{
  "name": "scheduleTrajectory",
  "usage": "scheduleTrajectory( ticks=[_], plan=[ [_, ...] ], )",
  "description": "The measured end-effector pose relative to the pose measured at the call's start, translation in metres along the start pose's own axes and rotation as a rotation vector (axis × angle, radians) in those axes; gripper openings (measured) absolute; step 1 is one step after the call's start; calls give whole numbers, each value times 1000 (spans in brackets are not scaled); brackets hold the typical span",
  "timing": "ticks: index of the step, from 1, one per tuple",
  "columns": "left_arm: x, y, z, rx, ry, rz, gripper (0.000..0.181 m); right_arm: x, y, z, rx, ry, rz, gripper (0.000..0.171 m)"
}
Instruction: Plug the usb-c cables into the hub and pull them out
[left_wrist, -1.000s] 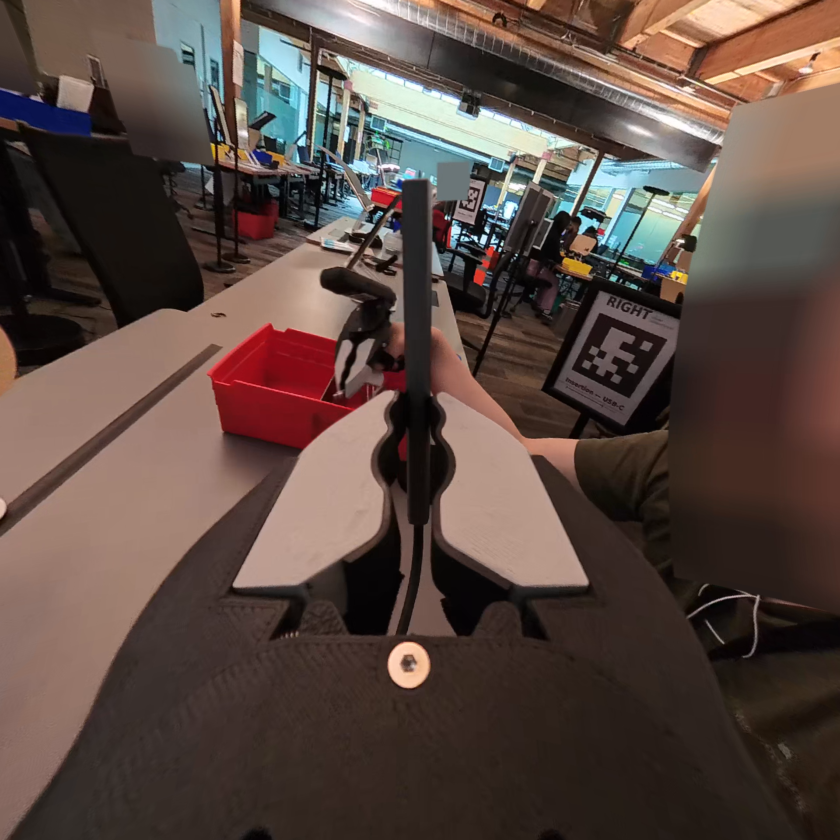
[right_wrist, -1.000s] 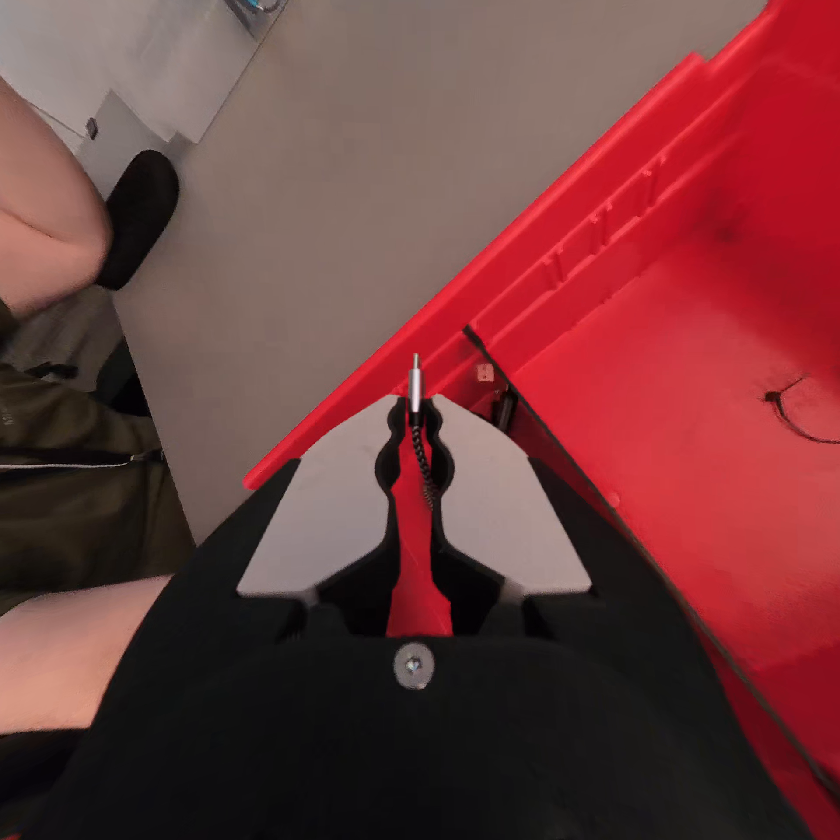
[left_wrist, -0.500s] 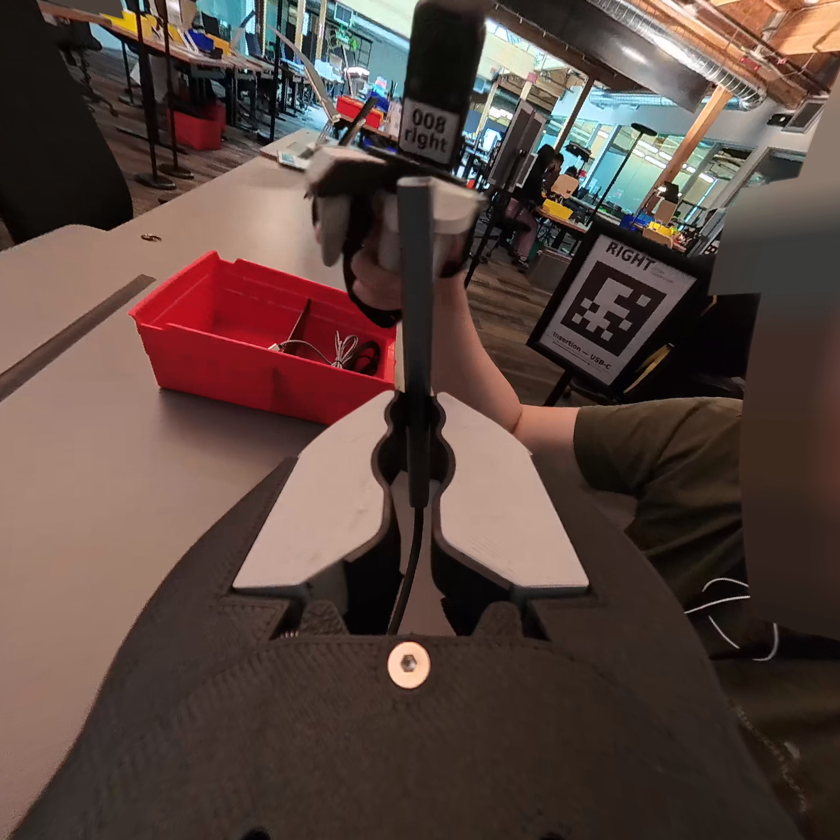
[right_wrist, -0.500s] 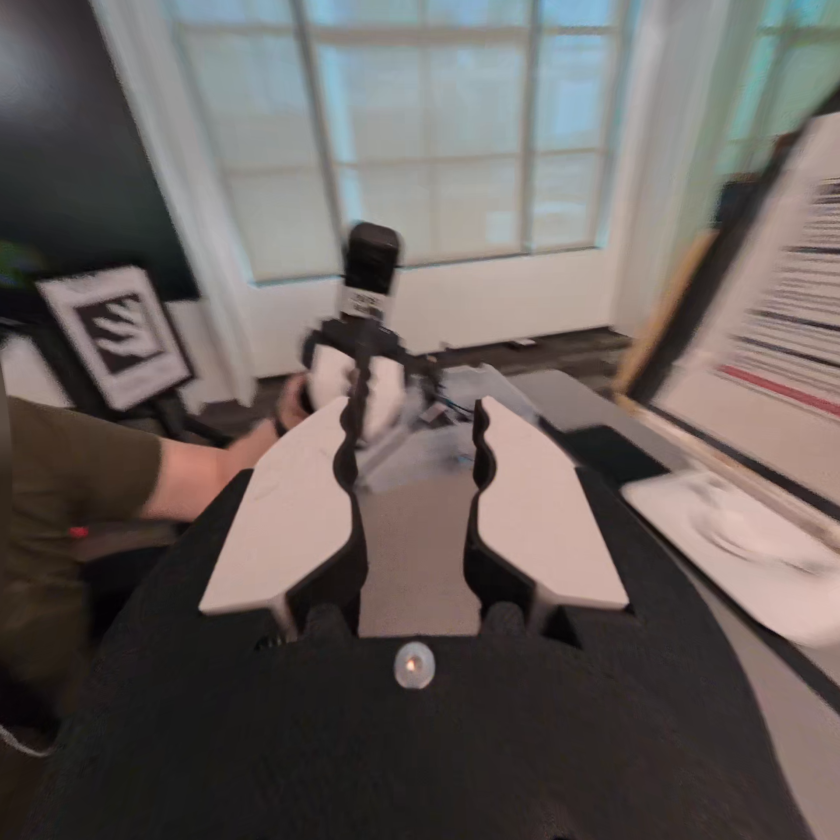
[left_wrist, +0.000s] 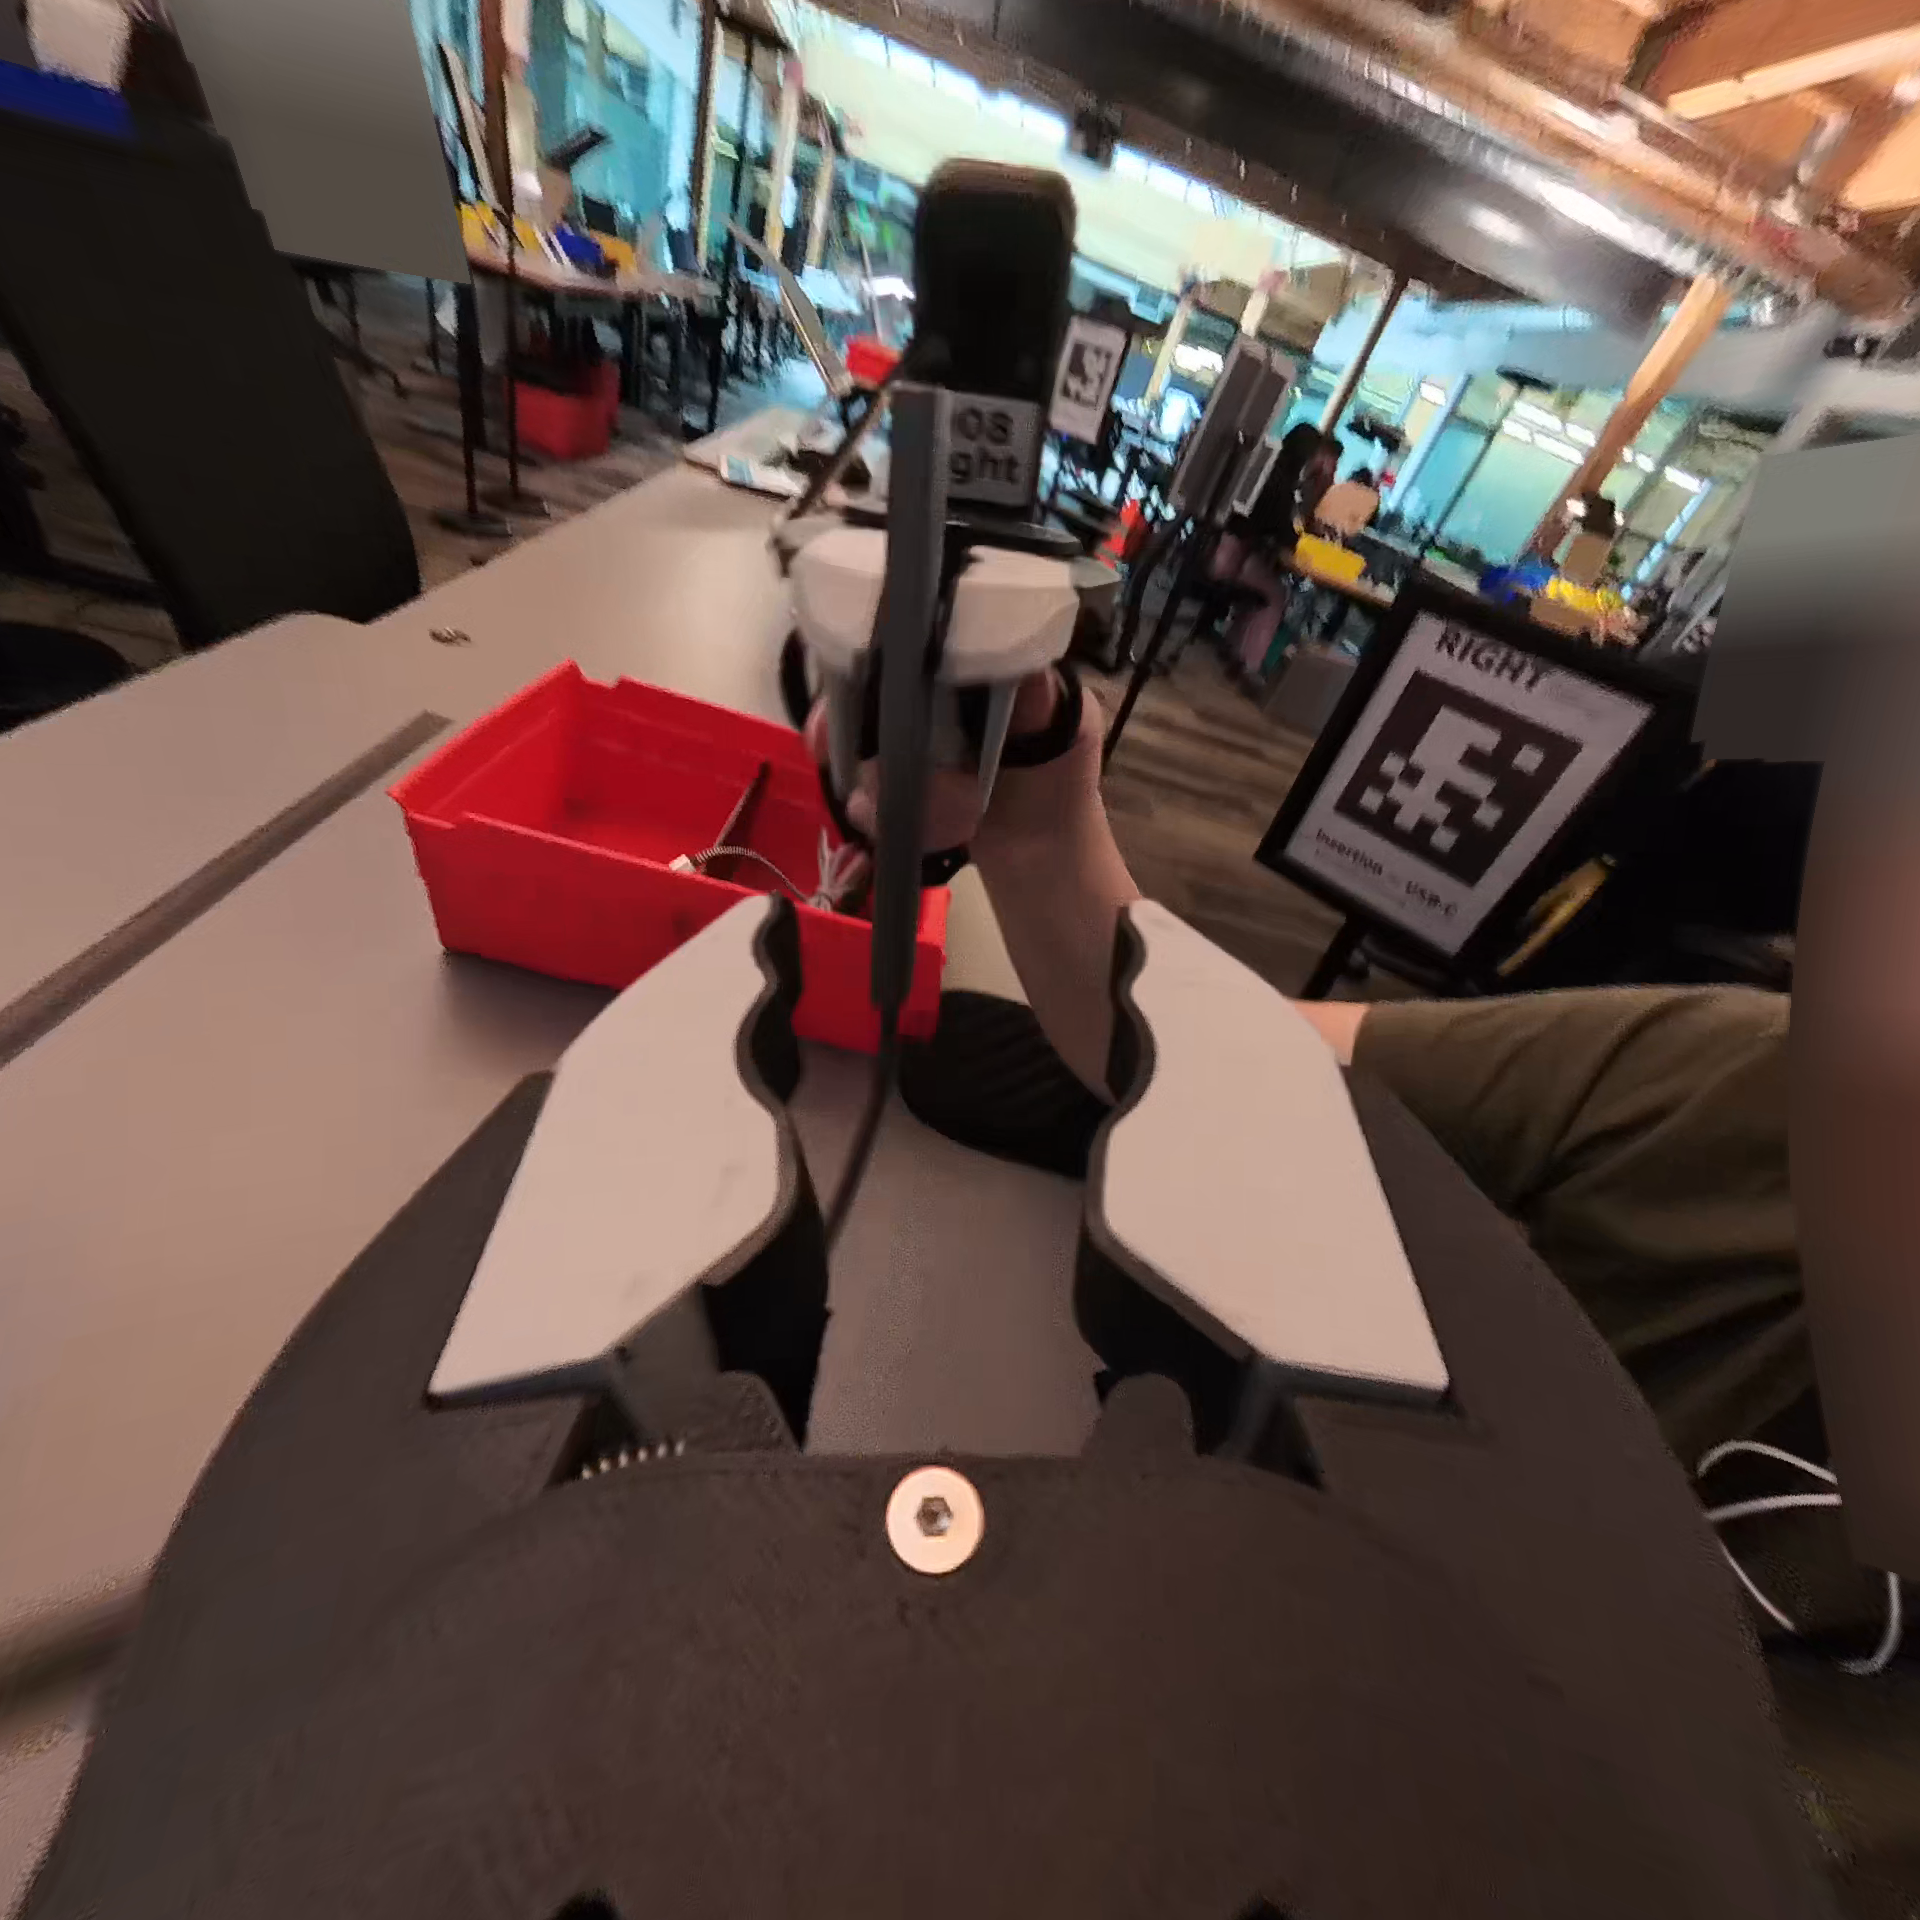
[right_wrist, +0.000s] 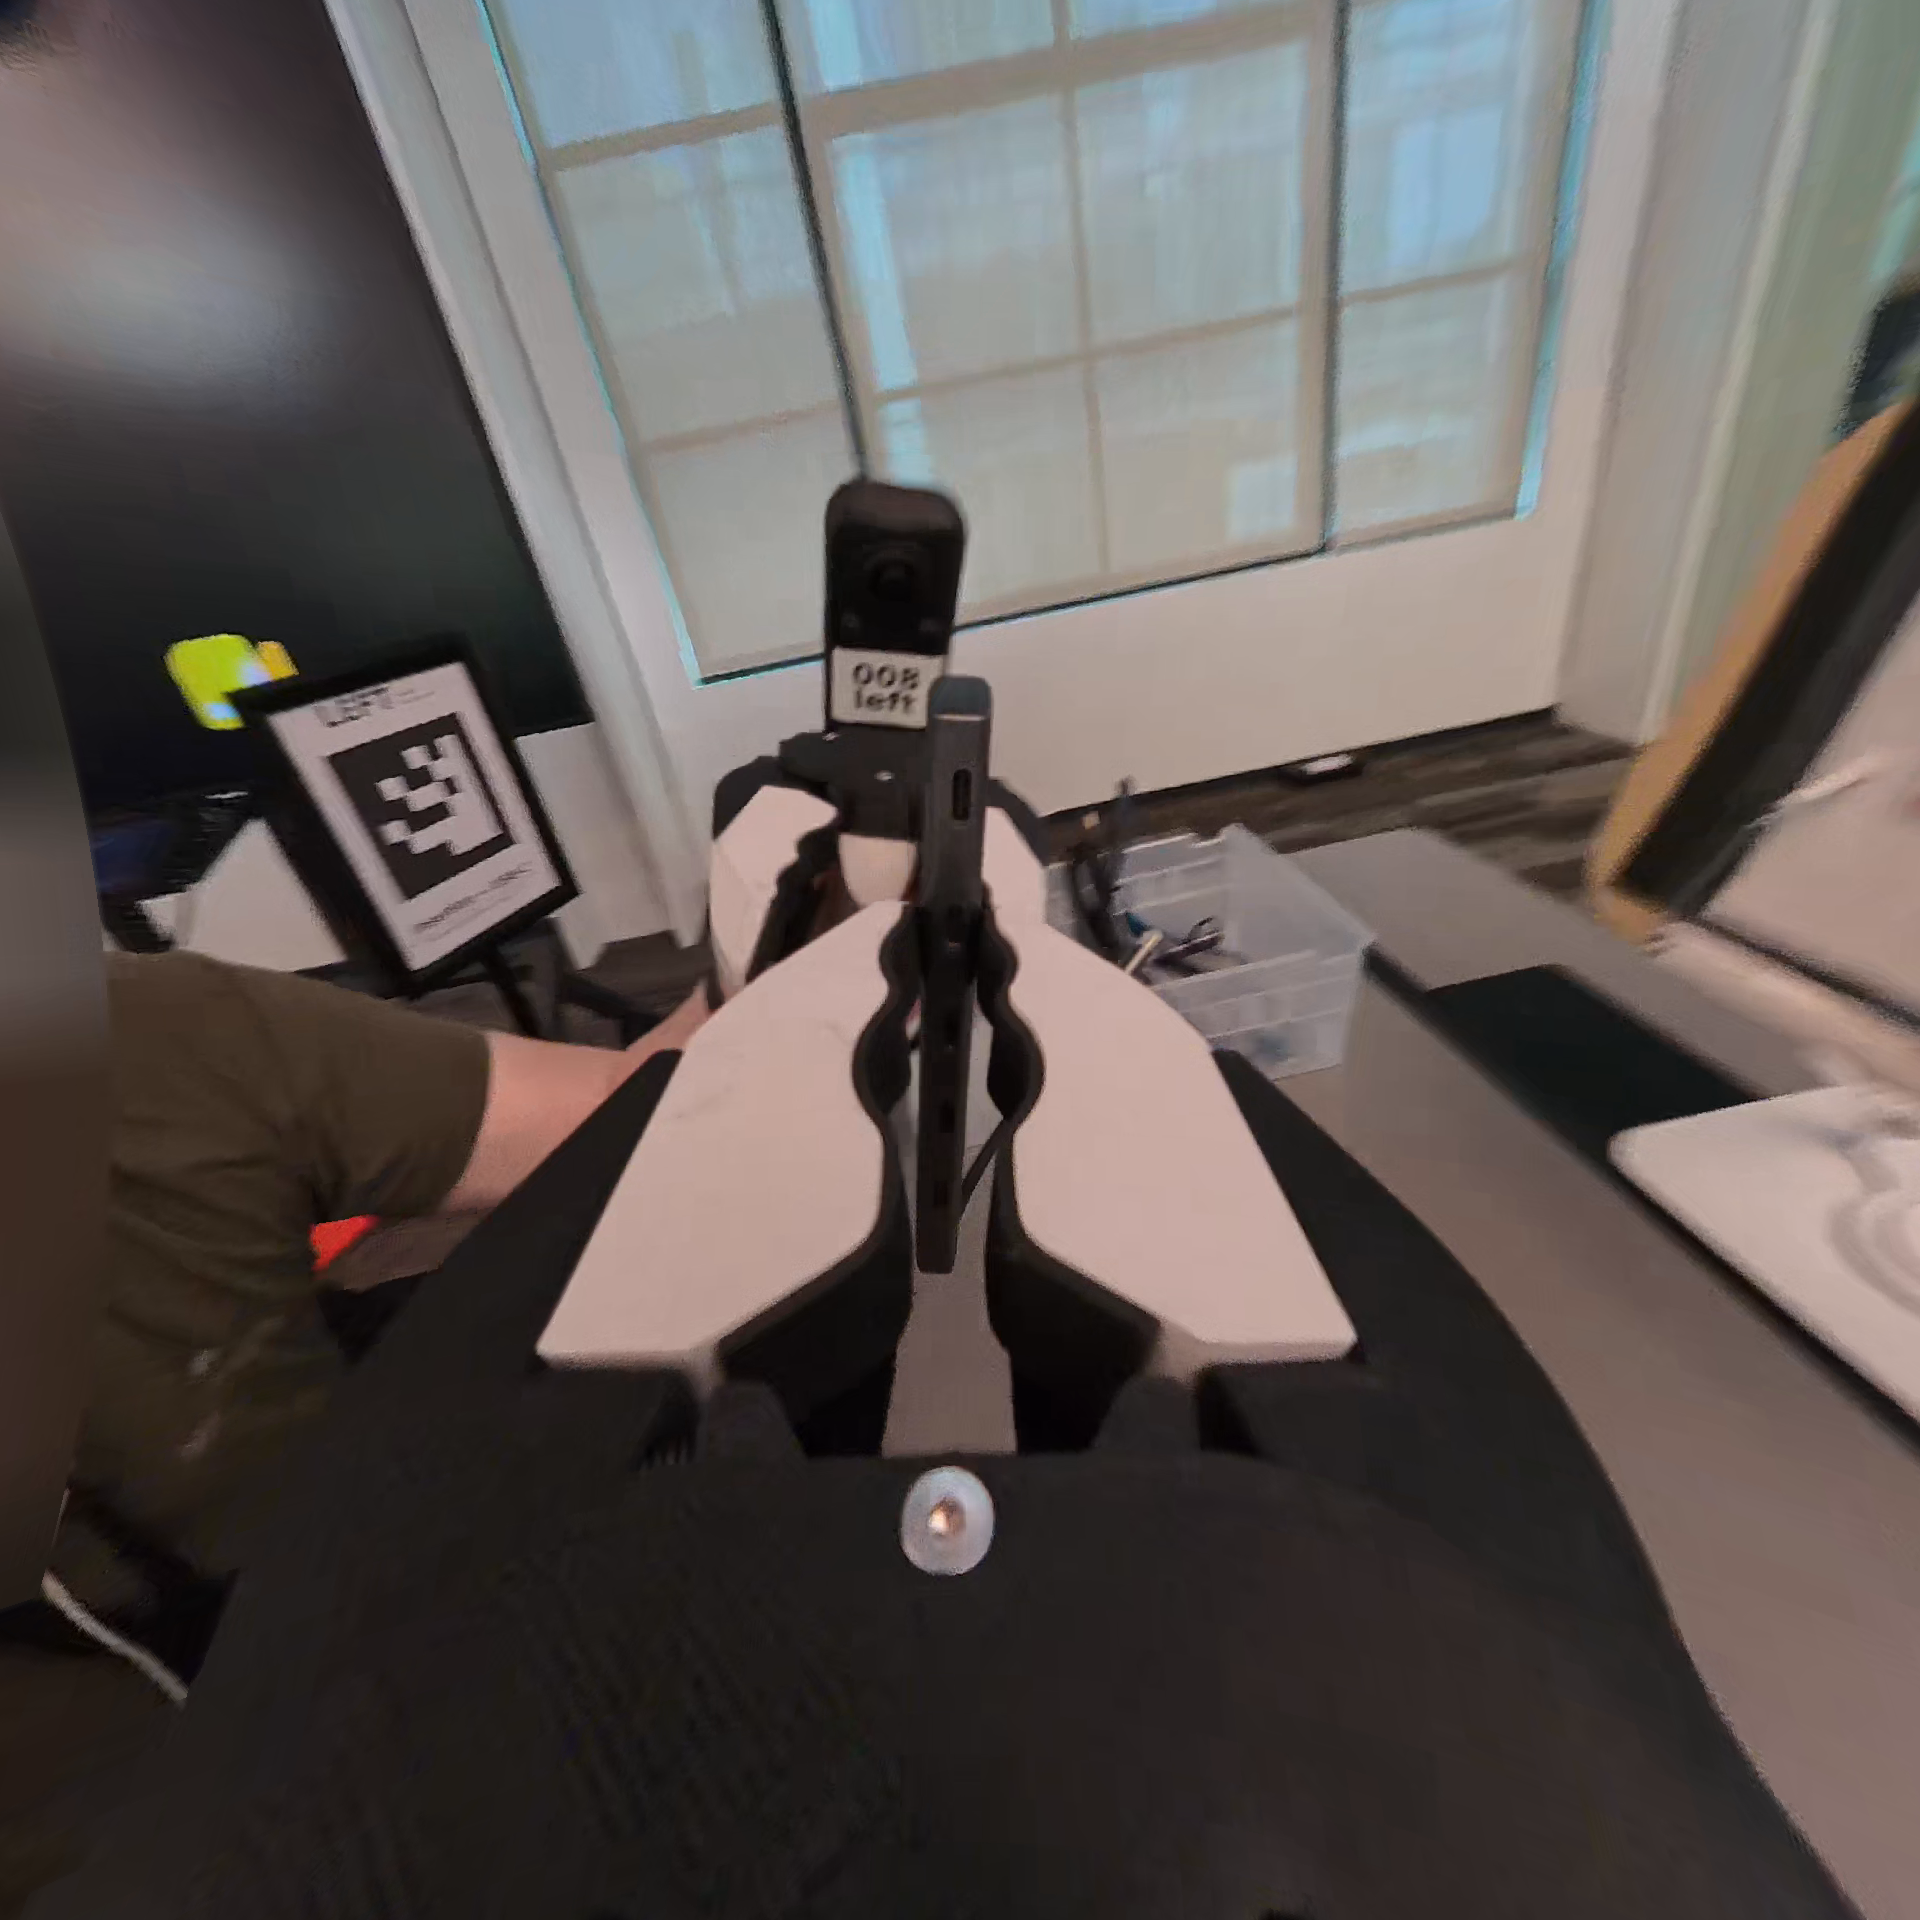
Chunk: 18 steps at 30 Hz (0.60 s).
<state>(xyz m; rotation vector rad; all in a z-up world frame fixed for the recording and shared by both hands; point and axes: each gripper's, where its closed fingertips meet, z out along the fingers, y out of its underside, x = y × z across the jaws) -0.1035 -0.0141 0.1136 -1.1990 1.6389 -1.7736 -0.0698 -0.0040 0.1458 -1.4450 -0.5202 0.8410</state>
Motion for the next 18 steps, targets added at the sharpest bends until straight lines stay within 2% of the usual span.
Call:
scheduleTrajectory(
  ticks=[1, 4, 7, 10, 13, 16, 18],
  plan=[
    [-1, -6, -6, 30, -19, 4, 60, 5, -12, -18, 16, 66, -47, 11],
    [-2, -17, -20, 71, -48, 29, 58, 25, -43, -88, 50, 312, -190, 11],
    [-2, -20, -26, 75, -51, 30, 56, 55, -49, -162, 29, 576, -234, 11],
    [-3, -20, -27, 80, -49, 20, 54, 90, -28, -220, -70, 779, -225, 11],
    [-7, -16, -24, 64, -46, 7, 53, 133, 13, -261, -240, 935, -179, 11],
    [-9, -10, -20, 35, -43, -6, 53, 165, 67, -280, -486, 990, -112, 11],
    [-10, -7, -18, 14, -40, -8, 52, 177, 95, -282, -590, 974, -71, 11]
  ],
)
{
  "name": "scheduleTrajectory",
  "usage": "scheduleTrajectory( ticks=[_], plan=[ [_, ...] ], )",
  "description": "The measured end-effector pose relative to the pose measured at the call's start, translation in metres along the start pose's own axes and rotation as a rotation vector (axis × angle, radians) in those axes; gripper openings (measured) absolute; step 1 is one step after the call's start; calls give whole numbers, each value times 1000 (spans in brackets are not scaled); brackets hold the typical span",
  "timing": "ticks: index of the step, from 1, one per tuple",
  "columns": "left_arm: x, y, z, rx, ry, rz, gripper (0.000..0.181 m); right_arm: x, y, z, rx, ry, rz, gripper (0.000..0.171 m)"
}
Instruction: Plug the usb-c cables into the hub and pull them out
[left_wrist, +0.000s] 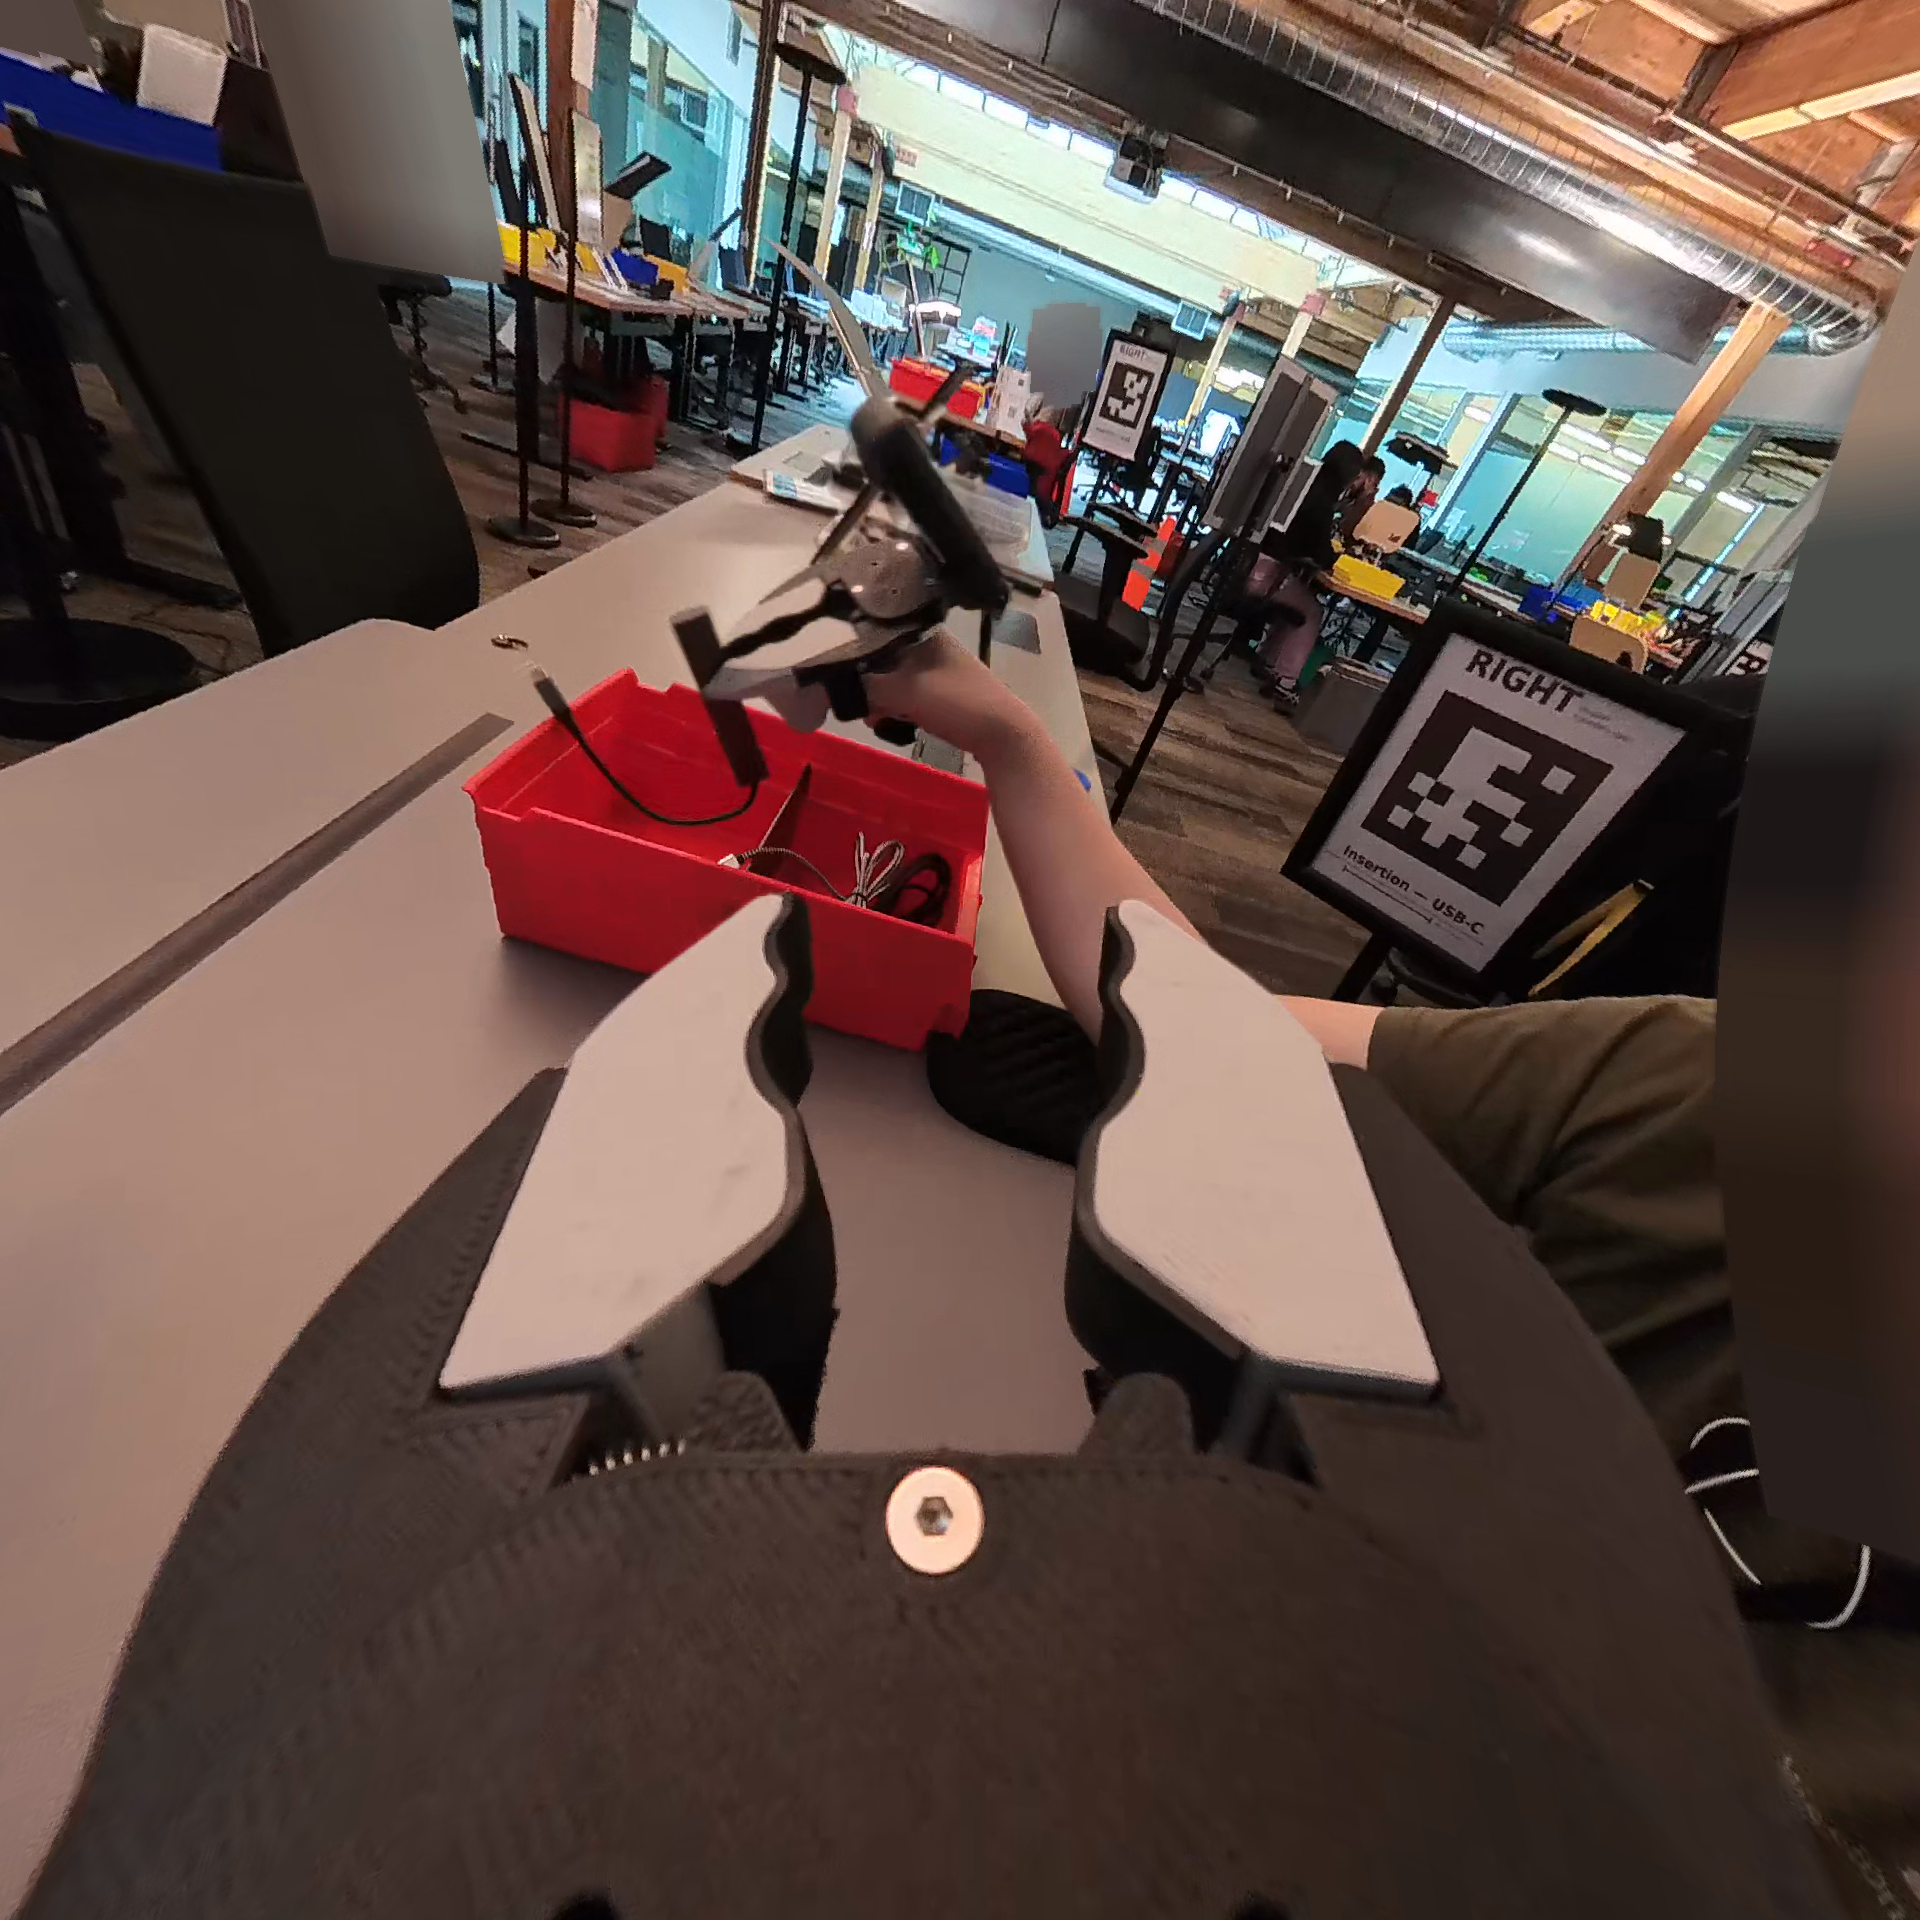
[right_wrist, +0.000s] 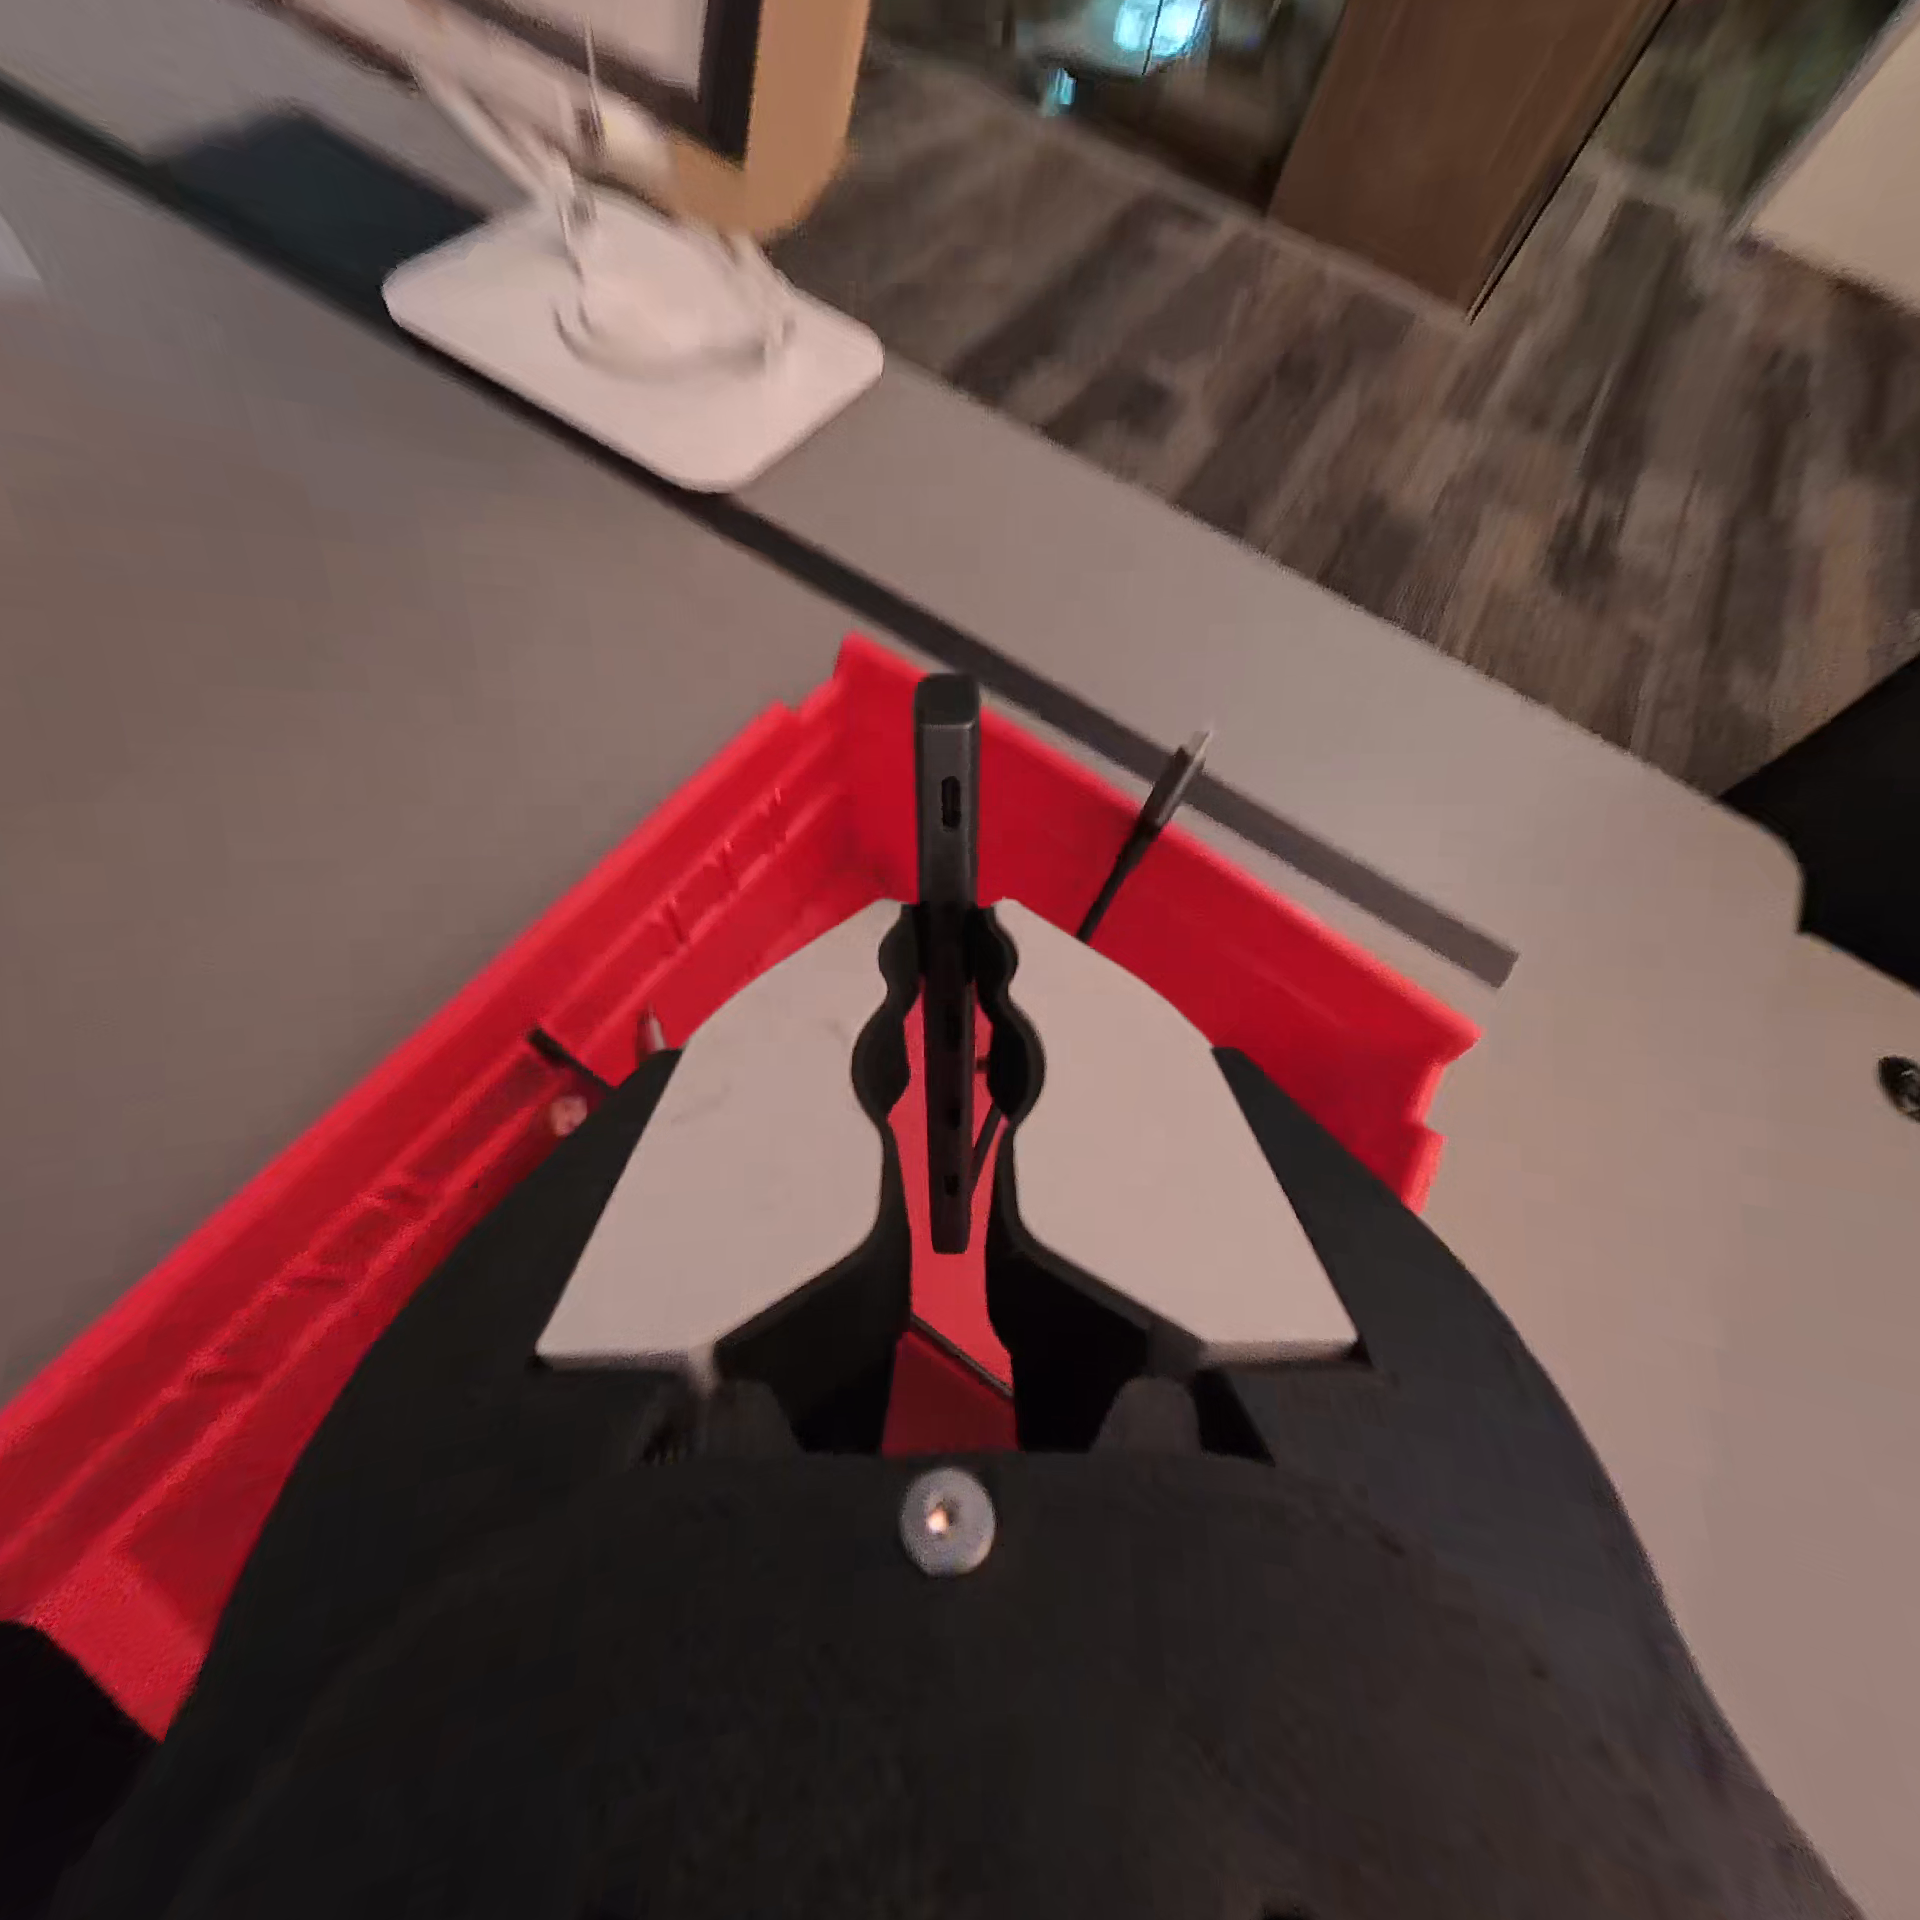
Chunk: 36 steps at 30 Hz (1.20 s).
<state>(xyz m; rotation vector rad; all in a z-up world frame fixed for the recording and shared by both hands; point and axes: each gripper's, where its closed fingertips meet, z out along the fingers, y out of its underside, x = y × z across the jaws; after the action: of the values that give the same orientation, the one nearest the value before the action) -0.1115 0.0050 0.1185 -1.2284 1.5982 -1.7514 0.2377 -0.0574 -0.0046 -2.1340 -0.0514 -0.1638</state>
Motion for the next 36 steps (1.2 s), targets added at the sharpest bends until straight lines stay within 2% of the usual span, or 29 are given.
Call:
scheduleTrajectory(
  ticks=[6, 11, 14, 18, 22, 27, 32, 36],
  plan=[
    [-2, 8, 6, -43, 4, -6, 51, 7, 47, 44, -242, 51, -108, 11],
    [-2, 12, 9, -65, 6, -9, 52, -8, 55, 70, -316, 23, -173, 12],
    [-2, 12, 8, -67, 2, -10, 52, -23, 64, 81, -378, -41, -176, 19],
    [-4, 9, 2, -62, -9, -10, 53, -28, 69, 79, -437, -67, -139, 27],
    [-5, -4, -17, -35, -49, 9, 55, -17, 49, 56, -387, 6, -121, 30],
    [-18, -26, -66, 31, -196, 31, 57, -9, 14, 19, -298, 127, -153, 30],
    [-64, -37, -157, 76, -628, 47, 58, -21, -34, -5, -168, 236, -252, 30],
    [-92, -32, -241, 145, -941, -56, 57, -42, -72, -17, -47, 280, -325, 30]
  ],
)
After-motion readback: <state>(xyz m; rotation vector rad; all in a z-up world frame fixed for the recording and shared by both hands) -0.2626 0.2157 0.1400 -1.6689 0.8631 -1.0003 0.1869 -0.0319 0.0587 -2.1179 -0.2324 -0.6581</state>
